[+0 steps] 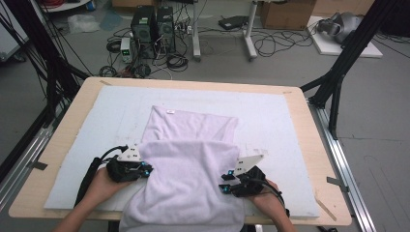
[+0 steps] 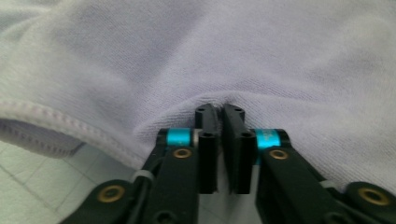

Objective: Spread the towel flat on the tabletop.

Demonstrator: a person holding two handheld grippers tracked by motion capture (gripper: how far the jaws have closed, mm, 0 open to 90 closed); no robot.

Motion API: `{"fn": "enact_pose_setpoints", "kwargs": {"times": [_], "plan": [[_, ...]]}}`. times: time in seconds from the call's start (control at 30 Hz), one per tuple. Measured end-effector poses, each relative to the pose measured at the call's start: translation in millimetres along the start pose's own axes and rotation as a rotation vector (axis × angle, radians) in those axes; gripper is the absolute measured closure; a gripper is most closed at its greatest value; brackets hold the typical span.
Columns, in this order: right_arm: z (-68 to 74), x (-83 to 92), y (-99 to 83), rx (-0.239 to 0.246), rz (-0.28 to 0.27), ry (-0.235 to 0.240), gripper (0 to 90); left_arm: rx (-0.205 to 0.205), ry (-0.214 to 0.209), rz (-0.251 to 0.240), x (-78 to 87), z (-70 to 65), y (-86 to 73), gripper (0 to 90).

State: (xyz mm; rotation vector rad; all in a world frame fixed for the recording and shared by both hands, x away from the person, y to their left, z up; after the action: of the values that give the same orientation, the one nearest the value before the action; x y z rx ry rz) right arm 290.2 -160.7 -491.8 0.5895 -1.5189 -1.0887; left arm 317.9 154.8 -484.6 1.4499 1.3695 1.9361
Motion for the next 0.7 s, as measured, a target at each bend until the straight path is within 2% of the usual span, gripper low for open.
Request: {"fn": "enact_pose_setpoints", "kwargs": {"times": [0.03, 0.1, 0.23, 0.3, 0.4, 0.5, 0.53, 0.63, 0.67, 0.7], "plan": [[0.2, 0.1, 0.0, -0.002, -0.001, 0.0, 62.7, -0.019, 0.0, 0.019, 3.5, 1.1, -0.1, 86.4], [-0.1, 0.0, -0.3, 0.0, -0.003, 0.002, 62.7, -0.036, 0.026, 0.024, 14.7, 4.6, 1.0, 86.5], [-0.1, 0.0, -0.3, -0.001, -0.003, 0.002, 62.8, -0.015, 0.092, -0.024, 46.7, 16.0, 5.1, 83.9], [-0.3, 0.0, -0.3, 0.001, -0.002, 0.002, 62.8, 0.004, 0.097, -0.039, 56.7, 16.7, 4.8, 79.9], [-0.3, 0.1, -0.3, 0.003, -0.001, 0.001, 62.7, 0.012, 0.049, -0.046, 56.1, 6.3, 1.4, 73.6], [1.2, 0.9, 0.9, 0.003, -0.005, -0.002, 62.1, -0.002, -0.027, -0.047, 43.0, -11.5, -0.7, 70.6], [2.3, 2.0, 2.9, 0.001, -0.017, 0.0, 62.1, -0.017, -0.048, -0.033, 37.9, -15.4, -2.0, 70.6], [8.7, 4.2, 9.4, -0.001, -0.063, 0.024, 62.0, -0.031, -0.075, 0.022, 21.8, -21.7, -9.8, 69.4], [10.4, 4.1, 9.6, 0.002, -0.059, 0.025, 61.7, -0.027, -0.082, 0.025, 18.6, -22.4, -12.0, 68.6], [11.3, 3.3, 8.6, 0.01, -0.052, 0.028, 61.4, -0.012, -0.078, 0.002, 17.4, -22.2, -11.5, 68.8]]}}
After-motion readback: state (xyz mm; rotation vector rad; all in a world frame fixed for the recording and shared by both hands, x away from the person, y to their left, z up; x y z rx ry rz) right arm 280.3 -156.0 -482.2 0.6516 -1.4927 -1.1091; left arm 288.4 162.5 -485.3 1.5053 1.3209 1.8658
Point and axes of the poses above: each handheld gripper's, and its own axes: x roughly backward along the jaws, y roughly out of its top, z roughly to its left, the point moved 7 cm from there along -x, roughly forward along the jaws, and after that the axes turned 15 degrees about -z, right-handed, at the moved point
